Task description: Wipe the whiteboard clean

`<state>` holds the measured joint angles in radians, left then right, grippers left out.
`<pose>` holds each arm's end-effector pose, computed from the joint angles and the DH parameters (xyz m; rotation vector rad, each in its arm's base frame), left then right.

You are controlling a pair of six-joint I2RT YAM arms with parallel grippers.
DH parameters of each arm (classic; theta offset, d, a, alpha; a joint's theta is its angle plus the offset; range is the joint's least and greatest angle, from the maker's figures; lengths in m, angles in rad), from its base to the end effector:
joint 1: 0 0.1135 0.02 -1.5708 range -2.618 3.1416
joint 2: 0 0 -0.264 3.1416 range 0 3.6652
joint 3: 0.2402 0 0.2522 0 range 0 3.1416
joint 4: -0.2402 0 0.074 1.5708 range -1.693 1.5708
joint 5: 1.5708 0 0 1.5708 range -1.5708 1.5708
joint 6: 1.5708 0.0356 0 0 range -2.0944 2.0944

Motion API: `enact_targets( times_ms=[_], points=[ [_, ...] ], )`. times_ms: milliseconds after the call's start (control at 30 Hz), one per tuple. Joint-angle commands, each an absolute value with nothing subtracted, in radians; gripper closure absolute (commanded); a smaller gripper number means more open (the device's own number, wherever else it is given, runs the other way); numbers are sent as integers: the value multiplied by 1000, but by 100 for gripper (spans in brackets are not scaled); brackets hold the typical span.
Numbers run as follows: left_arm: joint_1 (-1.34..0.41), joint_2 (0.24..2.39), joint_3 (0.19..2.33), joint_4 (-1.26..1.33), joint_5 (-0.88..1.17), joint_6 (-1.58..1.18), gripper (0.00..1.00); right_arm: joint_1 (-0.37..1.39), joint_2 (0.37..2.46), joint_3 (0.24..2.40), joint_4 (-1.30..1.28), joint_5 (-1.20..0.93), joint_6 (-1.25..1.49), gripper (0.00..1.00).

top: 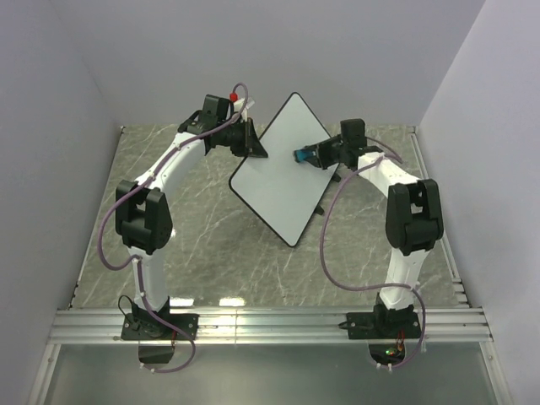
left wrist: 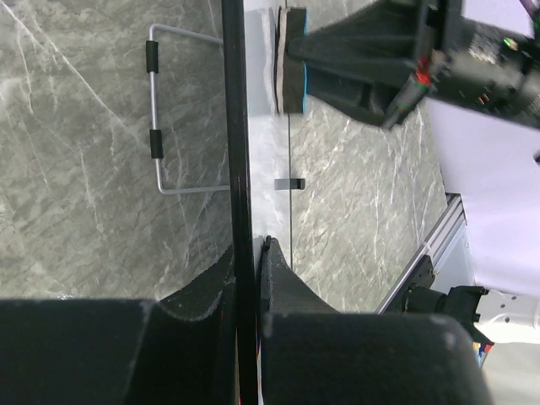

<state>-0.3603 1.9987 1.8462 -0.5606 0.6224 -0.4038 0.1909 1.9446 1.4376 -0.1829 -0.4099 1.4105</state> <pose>0.4219 -0.1811 0.3085 0.2933 2.3478 -1.0977 0.4312 0.0978 0.2249 1.2469 2.2181 1.2233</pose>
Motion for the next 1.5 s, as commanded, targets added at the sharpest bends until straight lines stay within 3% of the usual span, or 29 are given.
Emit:
enact_targets(
  times_ms=[0, 267, 500, 1033, 1467],
  points=[
    [-431, 2046, 1853, -641, 615, -241, 100, 331, 1914, 1434, -158, -469, 1489, 100],
    [-431, 2051, 1862, -647, 609, -238, 100, 462, 1847, 1281, -146, -483, 1519, 100],
    [-431, 2042, 1858, -646, 615, -241, 100, 376, 1787, 1160, -141, -443, 1499, 100],
    [-437, 1973, 1783, -627, 621, -239, 100, 232, 2054, 1612, -419, -291, 1330, 100],
    [-436, 1999, 1822, -640, 604, -235, 100, 452, 1810, 1171, -339, -365, 1301, 100]
  ],
)
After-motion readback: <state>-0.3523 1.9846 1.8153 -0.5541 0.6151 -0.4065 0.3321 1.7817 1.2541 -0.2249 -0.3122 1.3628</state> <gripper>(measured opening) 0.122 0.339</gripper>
